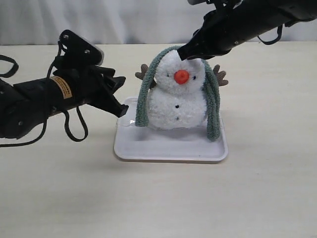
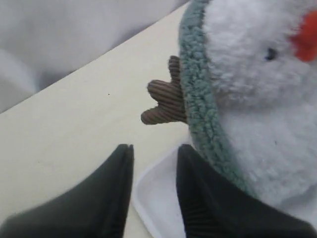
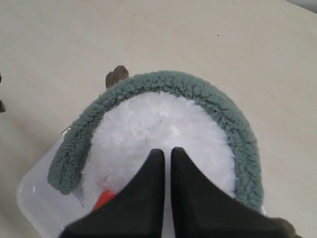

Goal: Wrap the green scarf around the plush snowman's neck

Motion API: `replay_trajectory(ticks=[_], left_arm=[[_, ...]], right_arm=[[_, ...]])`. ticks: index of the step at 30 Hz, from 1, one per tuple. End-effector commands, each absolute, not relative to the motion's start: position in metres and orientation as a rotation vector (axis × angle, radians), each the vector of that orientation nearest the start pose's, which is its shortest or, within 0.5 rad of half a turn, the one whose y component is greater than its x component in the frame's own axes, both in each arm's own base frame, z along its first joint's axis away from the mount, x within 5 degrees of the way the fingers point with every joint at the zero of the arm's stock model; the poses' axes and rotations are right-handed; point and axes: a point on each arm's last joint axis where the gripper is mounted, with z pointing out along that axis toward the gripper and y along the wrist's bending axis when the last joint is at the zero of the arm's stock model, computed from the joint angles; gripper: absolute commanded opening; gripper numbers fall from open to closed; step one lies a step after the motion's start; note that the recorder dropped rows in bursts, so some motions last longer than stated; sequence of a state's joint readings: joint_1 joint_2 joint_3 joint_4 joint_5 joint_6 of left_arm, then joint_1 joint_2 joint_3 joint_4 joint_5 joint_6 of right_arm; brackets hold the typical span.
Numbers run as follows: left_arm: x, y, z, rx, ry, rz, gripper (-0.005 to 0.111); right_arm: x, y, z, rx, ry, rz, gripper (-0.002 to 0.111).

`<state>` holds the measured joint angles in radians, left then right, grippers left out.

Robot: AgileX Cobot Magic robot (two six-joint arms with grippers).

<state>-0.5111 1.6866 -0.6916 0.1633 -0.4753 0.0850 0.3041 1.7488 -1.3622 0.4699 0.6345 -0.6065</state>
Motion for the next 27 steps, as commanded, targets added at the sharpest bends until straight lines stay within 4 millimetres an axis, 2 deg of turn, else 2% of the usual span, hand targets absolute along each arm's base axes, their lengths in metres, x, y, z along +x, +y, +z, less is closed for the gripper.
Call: replay_trajectory(ticks=[1, 3, 6, 8, 11, 14, 16, 17, 22, 27], left_arm=[[0.284, -0.177, 0.169, 0.753, 1.737, -0.427, 0.045], [0.289, -0.182, 0.162, 0.749, 1.709, -0.451, 0.046], [0.314, -0.188, 0.132, 0.731, 1.762, -0.443, 0.046], [0.324, -0.194, 0.123, 0.729, 1.748, -0.454, 0.046], [0.328, -0.198, 0.119, 0.734, 1.718, -0.471, 0.046], [0.323, -0.202, 0.117, 0.801, 1.716, -0.519, 0.045], [0.317, -0.206, 0.113, 0.9, 1.722, -0.558, 0.037], [0.316, -0.205, 0.111, 0.929, 1.742, -0.547, 0.027], [0.313, -0.203, 0.103, 1.006, 1.798, -0.508, 0.002], [0.307, -0.206, 0.101, 1.061, 1.816, -0.577, 0.0]], right_arm=[[0.366, 0.141, 0.278, -0.773, 2.29, 0.358, 0.005], [0.366, 0.14, 0.277, -0.795, 2.295, 0.34, 0.007], [0.364, 0.136, 0.274, -0.833, 2.329, 0.283, 0.015], [0.366, 0.135, 0.274, -0.833, 2.311, 0.254, 0.015], [0.368, 0.135, 0.274, -0.823, 2.298, 0.247, 0.014], [0.371, 0.139, 0.267, -0.871, 2.275, 0.224, 0.01], [0.37, 0.145, 0.267, -0.906, 2.255, 0.229, 0.009], [0.369, 0.149, 0.268, -0.911, 2.242, 0.234, 0.009], [0.368, 0.158, 0.268, -0.931, 2.214, 0.231, 0.009], [0.369, 0.158, 0.27, -0.921, 2.194, 0.221, 0.009]])
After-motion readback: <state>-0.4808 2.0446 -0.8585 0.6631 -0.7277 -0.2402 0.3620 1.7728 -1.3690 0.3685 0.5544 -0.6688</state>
